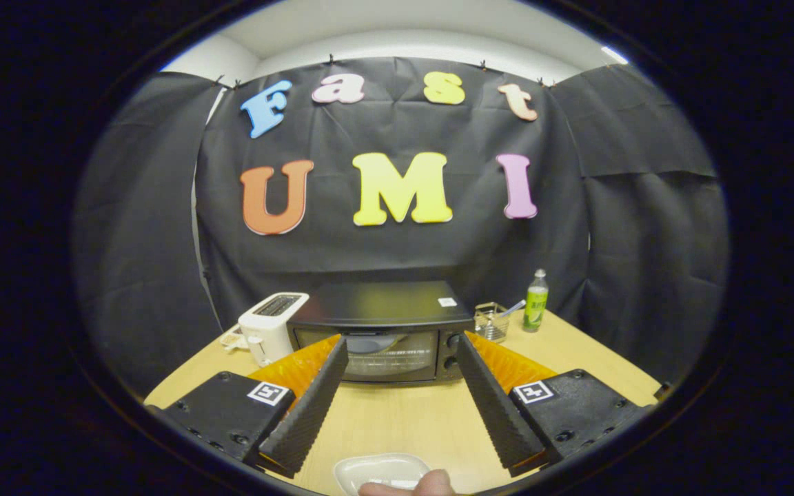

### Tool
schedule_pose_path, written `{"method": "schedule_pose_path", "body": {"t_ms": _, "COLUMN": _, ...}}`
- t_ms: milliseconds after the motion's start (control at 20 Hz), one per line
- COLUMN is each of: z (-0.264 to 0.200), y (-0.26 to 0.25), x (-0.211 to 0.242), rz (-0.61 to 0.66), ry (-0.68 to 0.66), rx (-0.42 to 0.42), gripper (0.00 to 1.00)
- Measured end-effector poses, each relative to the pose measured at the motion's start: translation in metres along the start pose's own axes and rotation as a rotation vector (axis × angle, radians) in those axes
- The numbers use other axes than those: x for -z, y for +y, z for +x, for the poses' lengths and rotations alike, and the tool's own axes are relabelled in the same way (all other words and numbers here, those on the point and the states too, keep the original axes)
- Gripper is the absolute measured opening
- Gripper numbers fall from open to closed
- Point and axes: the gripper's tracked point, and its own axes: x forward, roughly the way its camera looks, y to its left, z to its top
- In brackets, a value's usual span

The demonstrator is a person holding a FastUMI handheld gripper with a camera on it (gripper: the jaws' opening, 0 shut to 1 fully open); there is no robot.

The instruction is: Open the toaster oven, put the food inside, and close the toaster oven door.

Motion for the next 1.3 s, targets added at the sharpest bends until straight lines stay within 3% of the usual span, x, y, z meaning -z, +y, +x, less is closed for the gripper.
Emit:
{"method": "schedule_pose_path", "body": {"t_ms": 350, "z": -0.145, "y": -0.035, "x": -0.086, "rz": 0.046, "ry": -0.172, "rx": 0.043, "gripper": 1.00}}
{"method": "schedule_pose_path", "body": {"t_ms": 650, "z": -0.234, "y": -0.024, "x": -0.080, "rz": 0.003, "ry": -0.229, "rx": 0.018, "gripper": 1.00}}
{"method": "schedule_pose_path", "body": {"t_ms": 850, "z": -0.255, "y": -0.008, "x": -0.063, "rz": 0.004, "ry": -0.227, "rx": 0.002, "gripper": 1.00}}
{"method": "schedule_pose_path", "body": {"t_ms": 1300, "z": -0.241, "y": 0.010, "x": -0.045, "rz": -0.025, "ry": -0.183, "rx": 0.013, "gripper": 1.00}}
